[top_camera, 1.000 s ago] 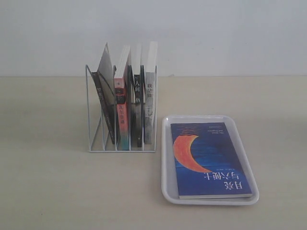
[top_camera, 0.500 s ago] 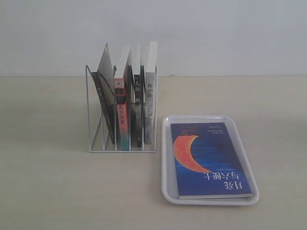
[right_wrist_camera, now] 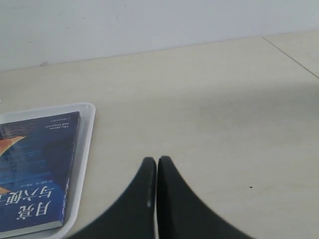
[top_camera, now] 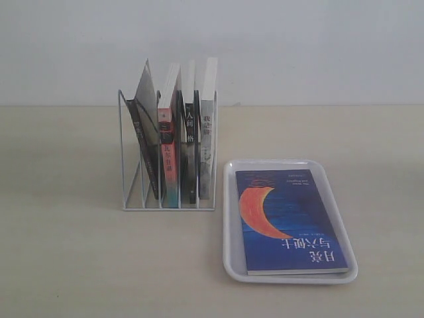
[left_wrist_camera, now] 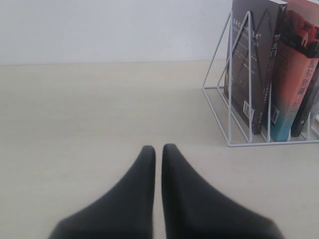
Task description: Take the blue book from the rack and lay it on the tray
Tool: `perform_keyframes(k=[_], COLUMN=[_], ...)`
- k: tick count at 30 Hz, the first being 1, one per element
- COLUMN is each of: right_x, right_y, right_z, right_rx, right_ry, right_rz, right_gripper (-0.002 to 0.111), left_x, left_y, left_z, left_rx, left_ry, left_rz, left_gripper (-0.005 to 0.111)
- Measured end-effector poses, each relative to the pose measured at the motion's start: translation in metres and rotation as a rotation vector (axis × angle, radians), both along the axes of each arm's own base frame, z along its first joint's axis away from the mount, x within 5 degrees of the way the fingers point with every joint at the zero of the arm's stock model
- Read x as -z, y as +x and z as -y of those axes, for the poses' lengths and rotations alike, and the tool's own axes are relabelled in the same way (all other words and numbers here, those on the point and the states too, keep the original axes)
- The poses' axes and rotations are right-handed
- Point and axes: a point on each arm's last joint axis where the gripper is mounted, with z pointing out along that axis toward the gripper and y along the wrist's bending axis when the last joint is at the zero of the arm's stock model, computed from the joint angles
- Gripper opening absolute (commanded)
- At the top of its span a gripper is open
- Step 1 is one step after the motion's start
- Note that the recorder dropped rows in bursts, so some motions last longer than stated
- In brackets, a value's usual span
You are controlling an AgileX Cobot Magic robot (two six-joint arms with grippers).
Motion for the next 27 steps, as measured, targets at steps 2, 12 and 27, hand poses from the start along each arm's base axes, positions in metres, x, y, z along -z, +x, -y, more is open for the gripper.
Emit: perform_keyframes(k=[2, 12, 27], right_x=[0.0002, 0.0018, 0.0021], right_y=[-0.0001, -0.0004, -0.0005], right_z=[0.0000, -0.0020, -0.0029], right_rx=[0.001, -0.047, -0.065], right_ry=[0.002, -0.026, -0.030], right_rz=[-0.002, -0.022, -0.025], right_gripper=[0.000, 0.000, 0.000], left_x=[0.0000, 0.0000, 0.0000], left_y=[0.0000, 0.0000, 0.0000], left_z=[0.0000, 0.0000, 0.0000], left_rx=[0.000, 0.000, 0.000], left_ry=[0.000, 0.000, 0.000], left_rz=[0.000, 0.000, 0.000], left_gripper=[0.004, 0.004, 0.004])
